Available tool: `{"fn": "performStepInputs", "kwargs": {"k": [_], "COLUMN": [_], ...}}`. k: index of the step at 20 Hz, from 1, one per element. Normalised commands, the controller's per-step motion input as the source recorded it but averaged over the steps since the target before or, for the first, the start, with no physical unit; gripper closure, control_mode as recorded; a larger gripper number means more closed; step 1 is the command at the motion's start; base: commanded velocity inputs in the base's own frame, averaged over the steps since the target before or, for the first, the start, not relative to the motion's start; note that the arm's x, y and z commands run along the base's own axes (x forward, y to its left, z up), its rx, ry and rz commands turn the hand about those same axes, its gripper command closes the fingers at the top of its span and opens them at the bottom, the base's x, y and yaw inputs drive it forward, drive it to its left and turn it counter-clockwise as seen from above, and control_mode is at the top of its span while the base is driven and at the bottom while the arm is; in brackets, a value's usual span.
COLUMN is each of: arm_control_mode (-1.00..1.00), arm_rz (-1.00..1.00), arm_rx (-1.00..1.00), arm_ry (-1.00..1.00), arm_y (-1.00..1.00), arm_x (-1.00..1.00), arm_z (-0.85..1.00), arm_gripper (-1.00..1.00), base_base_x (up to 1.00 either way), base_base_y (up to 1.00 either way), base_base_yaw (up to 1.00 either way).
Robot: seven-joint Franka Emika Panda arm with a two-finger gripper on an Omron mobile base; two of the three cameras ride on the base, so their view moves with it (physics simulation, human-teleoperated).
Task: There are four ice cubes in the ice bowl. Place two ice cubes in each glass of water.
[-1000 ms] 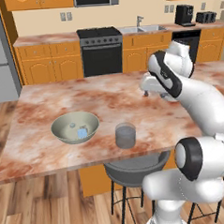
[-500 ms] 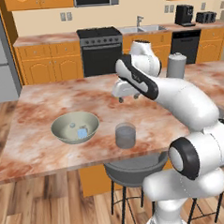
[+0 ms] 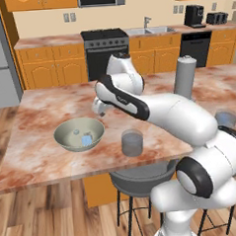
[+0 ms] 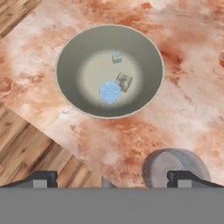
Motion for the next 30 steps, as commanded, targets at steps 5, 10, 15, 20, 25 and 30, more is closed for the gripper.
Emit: {"fn": "performStepInputs", "kwargs": {"k": [5, 10, 15, 20, 25, 30], "arm_control_mode": [-1.0, -1.0, -1.0, -1.0, -1.0, -1.0], "arm_rz": [0.21, 0.17, 0.09, 0.01, 0.0, 0.0], "arm_rx": [0.0, 0.0, 0.0, 0.0, 0.0, 0.0], "arm_ry": [-0.01, 0.0, 0.0, 0.0, 0.0, 0.0], "arm_y": [0.66, 0.55, 0.27, 0.1, 0.0, 0.0], "arm_x": [0.24, 0.36, 0.28, 0.17, 0.11, 0.14], "arm_z": [-0.18, -0.22, -0.36, -0.42, -0.38, -0.32], "arm_gripper": [-1.0, -1.0, -1.0, -1.0, -1.0, -1.0], "base_base_x": [0.0, 0.0, 0.0, 0.0, 0.0, 0.0], "base_base_y": [0.0, 0.0, 0.0, 0.0, 0.0, 0.0], "base_base_yaw": [0.0, 0.0, 0.0, 0.0, 0.0, 0.0]}}
